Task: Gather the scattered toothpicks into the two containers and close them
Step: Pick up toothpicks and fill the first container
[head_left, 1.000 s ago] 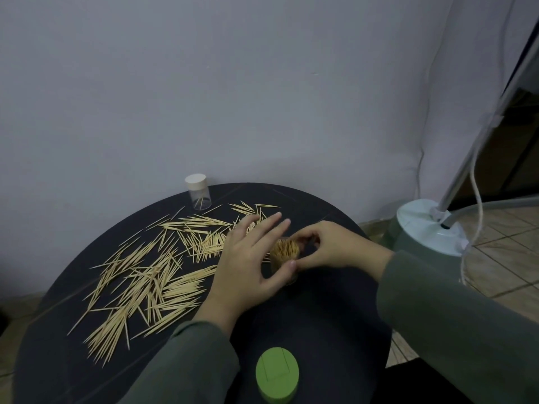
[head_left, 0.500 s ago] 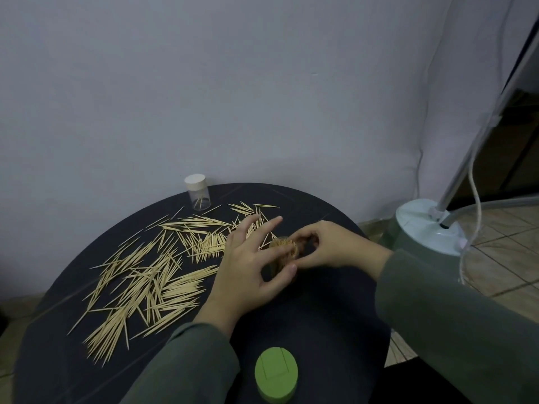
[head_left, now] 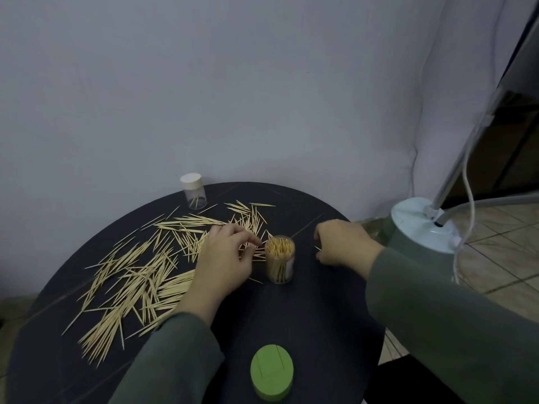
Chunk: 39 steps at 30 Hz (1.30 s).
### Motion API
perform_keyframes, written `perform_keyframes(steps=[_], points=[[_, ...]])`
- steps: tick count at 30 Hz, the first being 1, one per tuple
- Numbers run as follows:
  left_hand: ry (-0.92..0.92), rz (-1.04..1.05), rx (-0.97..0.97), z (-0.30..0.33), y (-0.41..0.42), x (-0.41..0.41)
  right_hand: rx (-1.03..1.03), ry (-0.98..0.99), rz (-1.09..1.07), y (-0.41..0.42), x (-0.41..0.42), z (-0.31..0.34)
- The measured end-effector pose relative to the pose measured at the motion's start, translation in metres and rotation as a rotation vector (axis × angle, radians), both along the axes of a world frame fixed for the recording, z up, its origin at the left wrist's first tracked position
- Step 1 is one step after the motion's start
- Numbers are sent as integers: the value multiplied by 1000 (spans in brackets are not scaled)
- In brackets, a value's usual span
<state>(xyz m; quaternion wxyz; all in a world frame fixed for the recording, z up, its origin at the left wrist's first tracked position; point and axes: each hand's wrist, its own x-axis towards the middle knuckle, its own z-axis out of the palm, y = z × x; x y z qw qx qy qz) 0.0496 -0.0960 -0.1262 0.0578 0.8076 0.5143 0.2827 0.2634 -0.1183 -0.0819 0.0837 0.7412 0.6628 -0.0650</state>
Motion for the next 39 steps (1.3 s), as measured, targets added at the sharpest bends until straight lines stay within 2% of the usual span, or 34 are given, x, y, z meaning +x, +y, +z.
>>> perform_keyframes(steps=[2,4,8,11,13,16,19,22,25,31,39], points=[[143,-32,-193,5,1,-6,-27,-53,-32,0,-2,-4],[194,-55,-350,9,2,-11,-22,-71,-55,1,-4,-7],[229,-41,-495,10,3,-14,9,-148,-18,6,-12,-10],[231,34,-462,9,5,-18,36,-206,102,11,-21,-15],[271,89,-398,9,5,-21,55,-168,191,16,-27,-18],[313,141,-328,10,7,-21,91,-40,301,26,-32,-20],[314,141,-339,11,13,-20,121,116,375,32,-32,-25],[272,127,-387,12,18,-27,164,288,379,39,-32,-33],[282,147,-308,8,17,-39,216,406,345,49,-35,-37],[250,153,-198,-7,17,-52,178,295,365,66,-43,-39],[325,115,-145,-11,33,-51,14,198,314,90,-57,-16]])
